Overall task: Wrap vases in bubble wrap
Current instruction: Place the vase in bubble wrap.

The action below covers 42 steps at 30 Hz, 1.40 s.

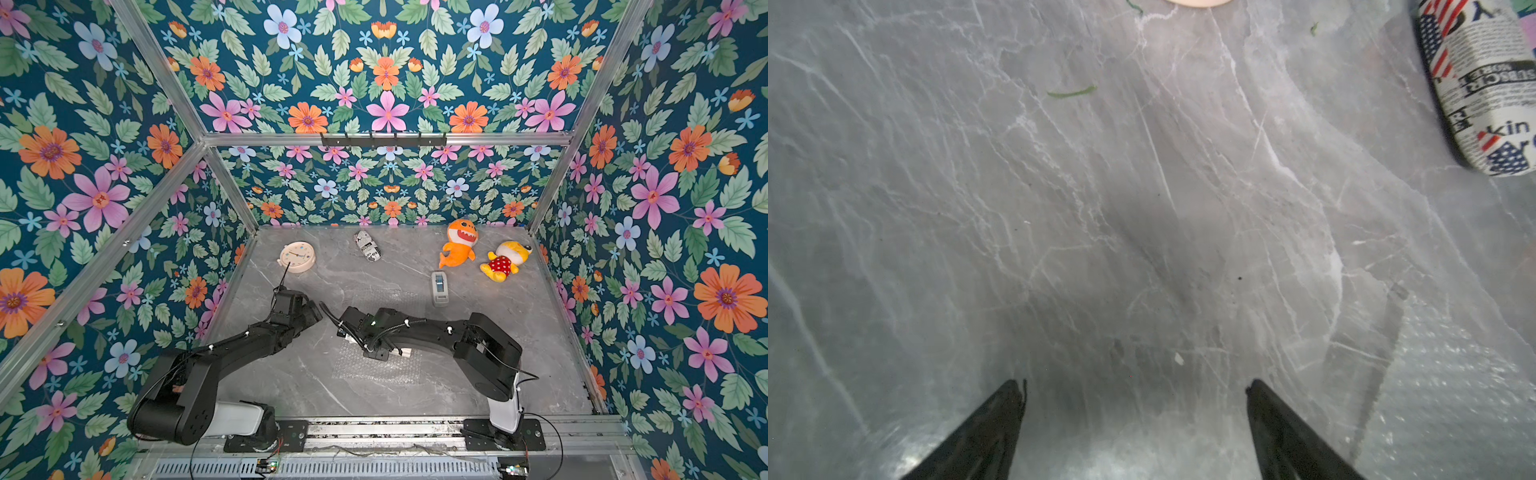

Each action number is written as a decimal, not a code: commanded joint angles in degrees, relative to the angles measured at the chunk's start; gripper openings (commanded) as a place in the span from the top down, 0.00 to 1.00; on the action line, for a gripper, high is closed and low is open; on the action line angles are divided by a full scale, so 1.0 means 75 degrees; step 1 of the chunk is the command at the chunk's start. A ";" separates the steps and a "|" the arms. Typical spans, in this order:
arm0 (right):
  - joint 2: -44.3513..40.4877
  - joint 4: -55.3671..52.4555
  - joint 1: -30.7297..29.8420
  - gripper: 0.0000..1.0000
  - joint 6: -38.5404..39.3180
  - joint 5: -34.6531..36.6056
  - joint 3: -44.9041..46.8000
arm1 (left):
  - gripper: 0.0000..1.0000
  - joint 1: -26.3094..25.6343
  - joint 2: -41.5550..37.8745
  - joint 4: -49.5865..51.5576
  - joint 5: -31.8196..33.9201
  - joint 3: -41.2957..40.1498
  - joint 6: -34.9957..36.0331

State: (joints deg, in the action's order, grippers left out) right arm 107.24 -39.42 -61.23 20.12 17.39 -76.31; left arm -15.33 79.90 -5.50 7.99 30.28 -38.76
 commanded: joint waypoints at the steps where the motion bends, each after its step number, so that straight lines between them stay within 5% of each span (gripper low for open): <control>1: -0.0036 -0.0023 -0.0062 0.54 0.0054 0.0122 0.0027 | 0.14 0.0007 0.0136 -0.0080 0.0019 0.0096 -0.0002; 17: 0.0357 0.0287 -0.0130 0.47 0.0038 -0.0242 0.0109 | 0.14 0.0013 -0.0001 -0.0082 -0.0128 0.0155 -0.0010; 27: 0.0011 -0.0264 -0.0133 0.17 -0.0194 -0.0075 -0.0299 | 0.14 0.0012 0.0217 -0.0204 -0.0262 0.0437 -0.0168; 33: -0.0815 -0.0490 -0.0473 0.16 -0.0853 0.0138 0.0016 | 0.14 0.0006 0.0271 -0.0146 -0.0280 0.0578 -0.0095; 38: -0.1910 0.0874 -0.1289 0.17 -0.1539 0.0741 0.1488 | 0.14 0.0005 0.0396 -0.0193 -0.0508 0.0546 -0.0030; 42: -0.1972 0.1380 -0.1507 0.29 -0.2228 0.0260 0.1788 | 0.14 0.0007 0.0491 -0.0115 -0.0564 0.0531 0.0091</control>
State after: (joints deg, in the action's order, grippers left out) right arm 92.58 -34.57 -72.18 8.75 20.21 -63.77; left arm -15.33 83.35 -6.55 4.49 34.26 -39.46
